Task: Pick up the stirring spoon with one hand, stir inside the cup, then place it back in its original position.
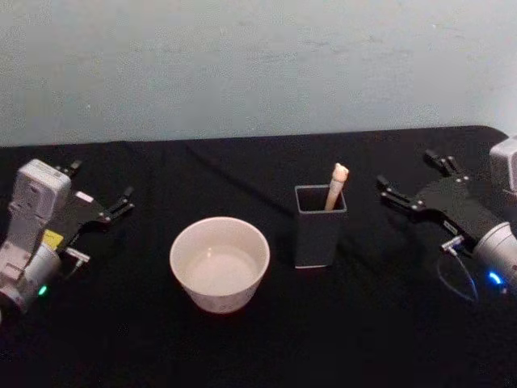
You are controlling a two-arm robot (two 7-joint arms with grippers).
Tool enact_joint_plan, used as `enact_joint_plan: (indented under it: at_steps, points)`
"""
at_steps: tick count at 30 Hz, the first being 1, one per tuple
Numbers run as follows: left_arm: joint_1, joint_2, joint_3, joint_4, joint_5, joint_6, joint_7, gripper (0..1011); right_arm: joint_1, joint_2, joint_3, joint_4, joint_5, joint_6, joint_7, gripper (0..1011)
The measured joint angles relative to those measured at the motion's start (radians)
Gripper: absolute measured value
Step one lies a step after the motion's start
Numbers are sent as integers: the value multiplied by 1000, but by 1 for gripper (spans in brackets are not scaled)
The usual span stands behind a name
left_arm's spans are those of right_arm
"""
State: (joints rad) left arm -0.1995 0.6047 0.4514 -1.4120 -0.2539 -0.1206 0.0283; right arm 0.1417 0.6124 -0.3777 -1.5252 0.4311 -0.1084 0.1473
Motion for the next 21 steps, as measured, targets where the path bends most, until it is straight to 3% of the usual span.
enact_joint_plan:
  at_steps: [7,13,21]
  points:
    - [0,0,0,0,0,0,0,1001,-4,3,19,-37,128,71,153,1000]
    - [0,0,0,0,0,0,0,1001,23,-20,12,-16,150,104,209,1000]
    - [0,0,0,0,0,0,0,1001,84,-77,-8,54,140,123,256,1000]
